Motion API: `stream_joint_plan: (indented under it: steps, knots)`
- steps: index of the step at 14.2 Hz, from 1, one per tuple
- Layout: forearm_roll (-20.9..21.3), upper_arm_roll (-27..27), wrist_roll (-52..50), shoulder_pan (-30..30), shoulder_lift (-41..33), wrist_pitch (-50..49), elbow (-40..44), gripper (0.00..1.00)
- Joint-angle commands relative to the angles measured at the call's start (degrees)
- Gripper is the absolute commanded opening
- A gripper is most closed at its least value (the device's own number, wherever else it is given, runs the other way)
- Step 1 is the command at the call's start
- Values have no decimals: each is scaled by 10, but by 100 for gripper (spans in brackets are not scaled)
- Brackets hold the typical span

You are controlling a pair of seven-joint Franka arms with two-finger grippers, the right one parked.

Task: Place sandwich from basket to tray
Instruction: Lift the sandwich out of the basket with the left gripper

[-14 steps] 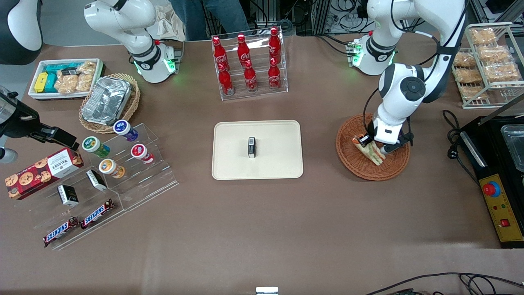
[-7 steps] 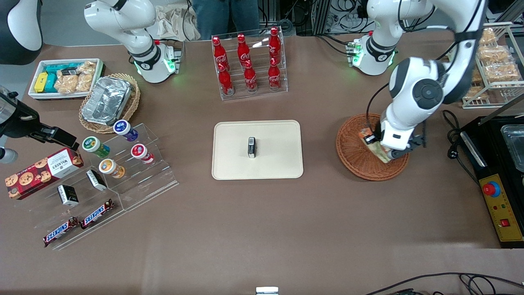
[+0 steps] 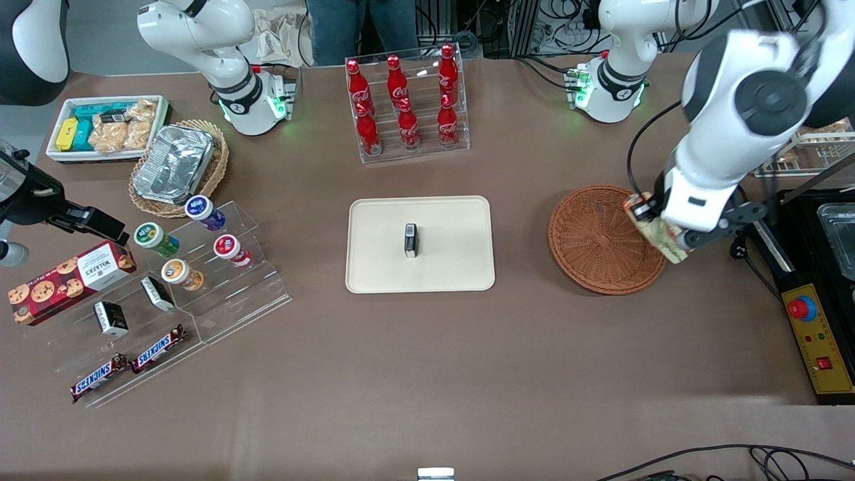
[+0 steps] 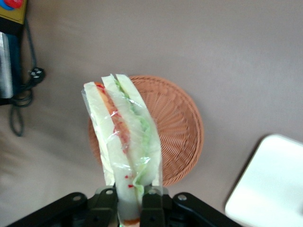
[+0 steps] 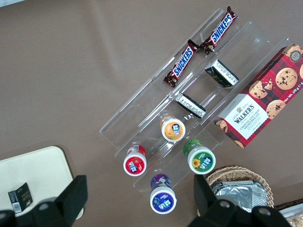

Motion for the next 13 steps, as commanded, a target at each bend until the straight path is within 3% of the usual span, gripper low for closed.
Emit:
stream_joint_plan:
  steps: [1,8,11,13]
  knots:
    - [-2,-1,44,3,9,-62,53,0]
    - [-7,-34,51,-2,6,-81,52,0]
    - [-55,-59,48,-5,11,-80,52,0]
    - [-61,-64,40,-30,12,-78,50,0]
